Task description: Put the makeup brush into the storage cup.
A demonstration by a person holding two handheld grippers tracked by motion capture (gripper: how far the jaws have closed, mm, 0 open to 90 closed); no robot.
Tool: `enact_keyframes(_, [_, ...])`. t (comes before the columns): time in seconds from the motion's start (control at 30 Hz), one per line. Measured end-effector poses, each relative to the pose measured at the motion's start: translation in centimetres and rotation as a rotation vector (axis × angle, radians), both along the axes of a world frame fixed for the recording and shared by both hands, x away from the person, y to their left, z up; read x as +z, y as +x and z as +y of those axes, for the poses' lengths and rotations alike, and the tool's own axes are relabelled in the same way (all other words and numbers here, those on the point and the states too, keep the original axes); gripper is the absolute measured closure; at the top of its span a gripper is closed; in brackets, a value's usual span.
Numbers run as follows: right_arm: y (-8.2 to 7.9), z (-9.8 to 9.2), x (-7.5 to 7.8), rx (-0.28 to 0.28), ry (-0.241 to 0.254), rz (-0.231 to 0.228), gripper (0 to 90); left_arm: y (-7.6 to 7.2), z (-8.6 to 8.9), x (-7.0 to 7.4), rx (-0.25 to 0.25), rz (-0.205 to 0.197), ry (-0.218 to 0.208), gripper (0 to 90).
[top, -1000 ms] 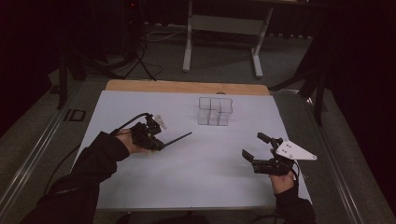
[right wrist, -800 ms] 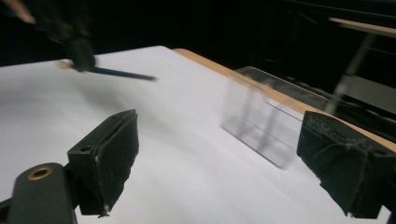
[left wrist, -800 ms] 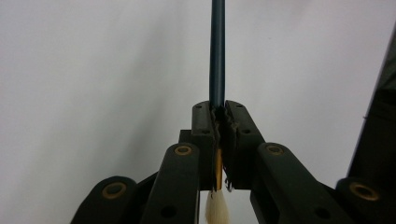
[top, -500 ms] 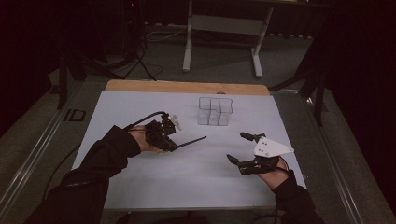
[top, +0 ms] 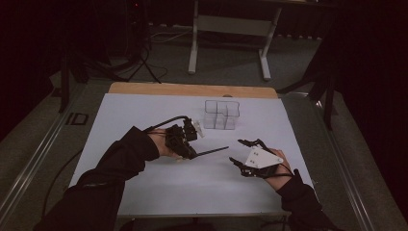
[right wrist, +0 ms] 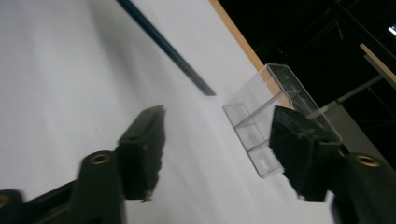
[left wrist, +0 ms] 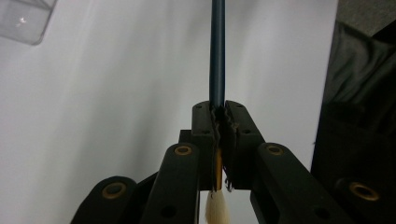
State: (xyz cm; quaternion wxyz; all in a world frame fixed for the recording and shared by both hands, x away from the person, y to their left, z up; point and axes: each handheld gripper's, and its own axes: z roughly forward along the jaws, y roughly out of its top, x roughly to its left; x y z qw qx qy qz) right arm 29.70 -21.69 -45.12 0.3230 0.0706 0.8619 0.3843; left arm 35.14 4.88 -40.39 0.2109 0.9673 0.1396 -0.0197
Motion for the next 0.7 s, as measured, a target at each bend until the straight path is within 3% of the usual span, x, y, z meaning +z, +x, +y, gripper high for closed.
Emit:
enact_keyframes(0.23, [-0.3, 1.2, -1.3, 0.036, -0.149, -0.062, 48.1, -0.2, -1.6, -0.5, -0.046, 0.023, 0.02, 84.1])
enact_keyframes(0.37, [-0.7, 1.8, -1.7, 0.061, -0.222, -0.091, 53.3, -0.4, -2.3, -1.0, -0.045, 0.027, 0.034, 84.1])
enact_keyframes(0.4, [-0.6, 1.9, -1.7, 0.081, -0.256, -0.104, 54.2, -0.4, -2.4, -1.1, -0.048, 0.042, 0.034, 84.1])
enact_keyframes(0.47, [-0.6, 2.1, -1.7, 0.115, -0.316, -0.132, 57.9, -0.5, -2.6, -1.3, -0.051, 0.031, 0.045, 84.1])
enact_keyframes(0.7, [-1.3, 3.1, -2.5, 0.159, -0.428, -0.183, 64.7, -0.7, -3.0, -1.6, -0.077, 0.043, 0.041, 84.1])
